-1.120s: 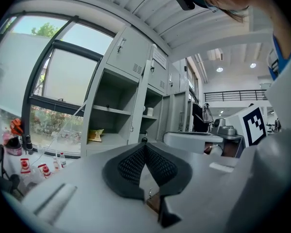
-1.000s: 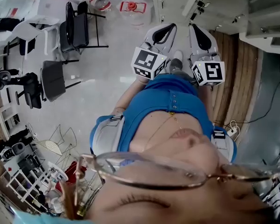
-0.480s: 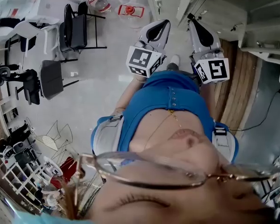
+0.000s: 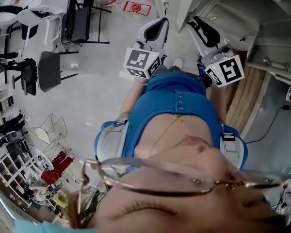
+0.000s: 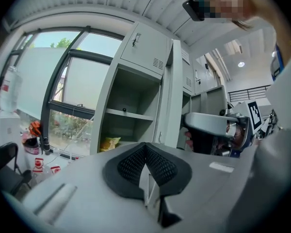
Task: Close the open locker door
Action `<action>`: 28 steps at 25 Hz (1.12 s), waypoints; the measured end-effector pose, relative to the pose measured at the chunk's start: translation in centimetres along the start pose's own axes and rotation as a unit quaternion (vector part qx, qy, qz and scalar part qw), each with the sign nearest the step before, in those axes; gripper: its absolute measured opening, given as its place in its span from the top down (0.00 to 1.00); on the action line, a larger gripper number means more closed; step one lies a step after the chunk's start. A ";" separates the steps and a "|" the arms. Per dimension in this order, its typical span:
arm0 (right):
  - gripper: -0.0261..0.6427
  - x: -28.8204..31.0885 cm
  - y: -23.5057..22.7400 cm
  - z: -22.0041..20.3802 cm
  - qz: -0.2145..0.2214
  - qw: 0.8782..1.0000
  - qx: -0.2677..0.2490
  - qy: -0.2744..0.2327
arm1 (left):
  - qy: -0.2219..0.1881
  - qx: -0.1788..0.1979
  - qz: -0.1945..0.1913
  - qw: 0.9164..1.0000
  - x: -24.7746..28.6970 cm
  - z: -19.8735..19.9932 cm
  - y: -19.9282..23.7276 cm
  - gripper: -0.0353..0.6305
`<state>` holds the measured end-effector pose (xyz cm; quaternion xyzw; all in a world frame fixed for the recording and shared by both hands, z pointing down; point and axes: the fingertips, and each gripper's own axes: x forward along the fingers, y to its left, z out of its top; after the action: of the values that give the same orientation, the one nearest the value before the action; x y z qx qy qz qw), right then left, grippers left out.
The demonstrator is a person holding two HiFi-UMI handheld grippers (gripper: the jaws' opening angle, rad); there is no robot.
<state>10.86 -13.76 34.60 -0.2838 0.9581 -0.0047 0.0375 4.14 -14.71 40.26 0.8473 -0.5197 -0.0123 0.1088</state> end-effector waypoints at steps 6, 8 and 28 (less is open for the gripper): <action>0.81 1.2 1.5 0.5 0.050 0.998 -0.023 0.012 | 0.005 -0.008 0.017 1.000 -0.2 0.3 1.0 0.95; 0.81 1.4 1.4 0.6 0.053 0.998 -0.020 0.012 | 0.002 -0.008 0.020 1.000 -0.1 0.5 1.2 0.95; 0.87 8.5 0.8 -0.3 0.062 0.998 -0.017 0.027 | 0.001 -0.014 -0.001 1.000 2.6 1.9 8.7 0.95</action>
<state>3.33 -17.73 34.24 -0.2242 0.9745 0.0069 0.0074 -2.53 -21.15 40.33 0.8460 -0.5189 -0.0188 0.1213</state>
